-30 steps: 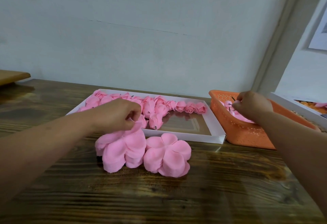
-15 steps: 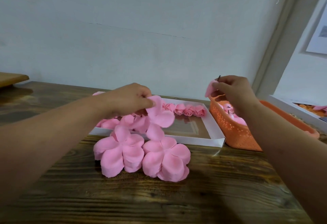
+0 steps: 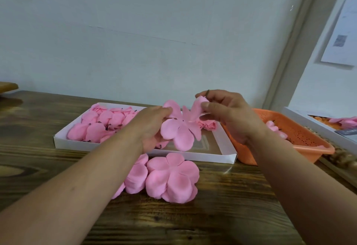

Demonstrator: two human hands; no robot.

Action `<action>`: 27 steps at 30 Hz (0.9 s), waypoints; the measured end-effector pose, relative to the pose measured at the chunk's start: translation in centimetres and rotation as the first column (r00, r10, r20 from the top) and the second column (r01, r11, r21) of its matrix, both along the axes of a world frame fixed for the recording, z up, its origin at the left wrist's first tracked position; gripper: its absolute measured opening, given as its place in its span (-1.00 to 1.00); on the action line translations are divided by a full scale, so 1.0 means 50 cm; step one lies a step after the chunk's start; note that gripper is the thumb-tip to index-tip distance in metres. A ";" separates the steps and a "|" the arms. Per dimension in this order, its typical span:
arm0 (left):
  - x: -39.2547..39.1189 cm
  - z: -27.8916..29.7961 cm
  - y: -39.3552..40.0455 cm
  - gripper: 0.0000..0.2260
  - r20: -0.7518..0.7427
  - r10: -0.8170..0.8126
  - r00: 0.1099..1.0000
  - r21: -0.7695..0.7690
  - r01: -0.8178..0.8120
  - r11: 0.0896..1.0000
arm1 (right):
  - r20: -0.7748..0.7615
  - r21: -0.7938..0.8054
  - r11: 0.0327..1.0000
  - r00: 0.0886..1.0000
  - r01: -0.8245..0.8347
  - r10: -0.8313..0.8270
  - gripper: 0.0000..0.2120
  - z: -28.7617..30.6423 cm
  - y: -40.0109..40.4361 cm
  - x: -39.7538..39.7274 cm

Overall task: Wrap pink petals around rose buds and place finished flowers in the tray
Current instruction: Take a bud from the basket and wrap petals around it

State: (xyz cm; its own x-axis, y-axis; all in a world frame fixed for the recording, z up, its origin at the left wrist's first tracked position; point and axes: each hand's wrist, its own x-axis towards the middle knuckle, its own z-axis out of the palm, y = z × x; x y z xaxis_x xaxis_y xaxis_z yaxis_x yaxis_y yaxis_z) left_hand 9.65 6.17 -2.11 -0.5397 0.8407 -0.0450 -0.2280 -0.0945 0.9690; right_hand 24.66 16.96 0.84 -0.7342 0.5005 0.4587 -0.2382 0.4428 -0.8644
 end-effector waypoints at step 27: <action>0.014 -0.036 0.006 -0.76 0.192 -0.010 0.981 0.017 0.007 1.000 | 0.198 0.649 0.742 0.903 0.171 -0.382 -0.83 -0.020 -0.020 -0.007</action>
State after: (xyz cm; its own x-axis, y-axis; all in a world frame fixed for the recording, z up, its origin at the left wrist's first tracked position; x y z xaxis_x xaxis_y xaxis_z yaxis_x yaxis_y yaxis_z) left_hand 10.34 6.49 -3.92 -0.5153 0.8465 -0.1339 -0.4109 -0.1070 0.9054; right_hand 24.30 15.93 -0.15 -0.7581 0.3984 0.5163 0.2018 0.8962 -0.3951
